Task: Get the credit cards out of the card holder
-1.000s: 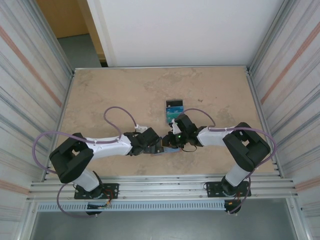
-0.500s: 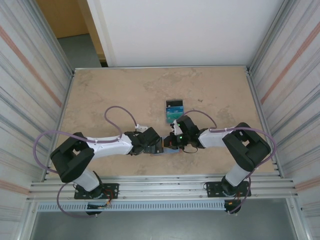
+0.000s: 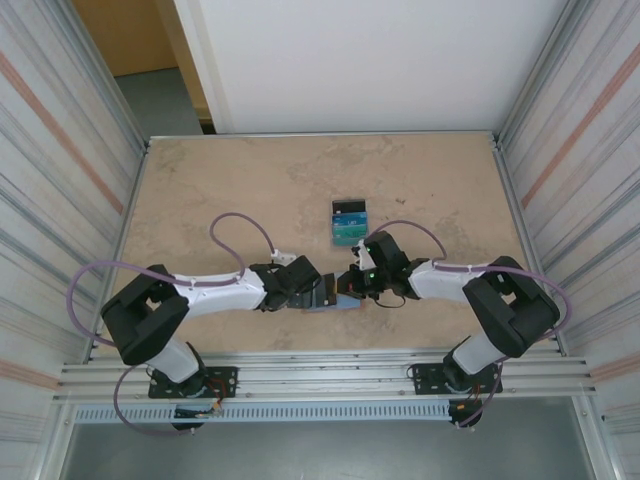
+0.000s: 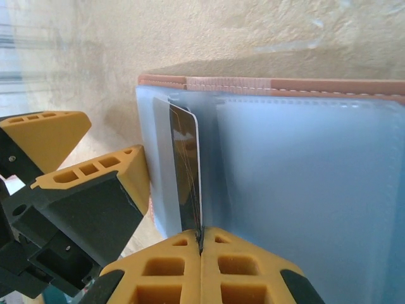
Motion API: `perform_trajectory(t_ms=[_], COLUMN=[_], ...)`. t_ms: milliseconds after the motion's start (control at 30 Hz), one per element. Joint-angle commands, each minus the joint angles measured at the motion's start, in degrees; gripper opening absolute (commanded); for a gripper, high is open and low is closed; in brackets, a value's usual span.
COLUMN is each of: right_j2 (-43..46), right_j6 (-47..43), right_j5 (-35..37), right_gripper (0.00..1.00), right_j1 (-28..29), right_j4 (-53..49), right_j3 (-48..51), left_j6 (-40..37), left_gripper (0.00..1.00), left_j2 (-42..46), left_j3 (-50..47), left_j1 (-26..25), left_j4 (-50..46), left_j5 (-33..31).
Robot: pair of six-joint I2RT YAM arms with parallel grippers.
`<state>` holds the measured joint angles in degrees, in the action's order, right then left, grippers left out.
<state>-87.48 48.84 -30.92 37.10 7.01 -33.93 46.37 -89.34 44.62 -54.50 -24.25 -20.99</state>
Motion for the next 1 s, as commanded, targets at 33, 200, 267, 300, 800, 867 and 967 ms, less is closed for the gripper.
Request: perform_trajectory(t_ms=[33,200,267,300,800,867,967], right_j2=[1.59,1.36,1.49,1.52,1.73,1.8,2.27], right_j6=[-1.71,-1.46,-1.54,-1.54,-0.31,0.24,1.16], right_j5=[1.58,1.58,1.68,1.69,0.93,0.44,-0.47], right_gripper=[0.0,0.0,0.0,0.0,0.0,0.03,0.11], right_j1=[-0.39,-0.29,-0.3,-0.28,-0.26,-0.12,-0.17], right_j4=[-3.23,-3.82,-4.33,-4.53,-2.87,-1.54,0.84], right_j3=[0.09,-0.34,-0.68,-0.78,-0.64,-0.35,0.56], left_j6=[-0.82,-3.11,-4.07,-4.66,-8.09,-8.57,-8.62], left_gripper=[0.99,0.99,0.99,0.99,0.99,0.99,0.99], left_j2=[1.26,4.95,5.87,6.0,-5.58,-6.81,-7.81], left_j3=[-0.44,2.29,3.34,3.81,6.08,6.22,6.19], left_j1=[-0.37,-0.52,-0.6,-0.67,-1.22,-1.31,-1.27], left_j4=[-4.4,-4.63,-4.19,-3.66,1.0,1.33,0.83], left_j5=[0.16,-0.09,-0.19,-0.03,4.71,5.37,5.72])
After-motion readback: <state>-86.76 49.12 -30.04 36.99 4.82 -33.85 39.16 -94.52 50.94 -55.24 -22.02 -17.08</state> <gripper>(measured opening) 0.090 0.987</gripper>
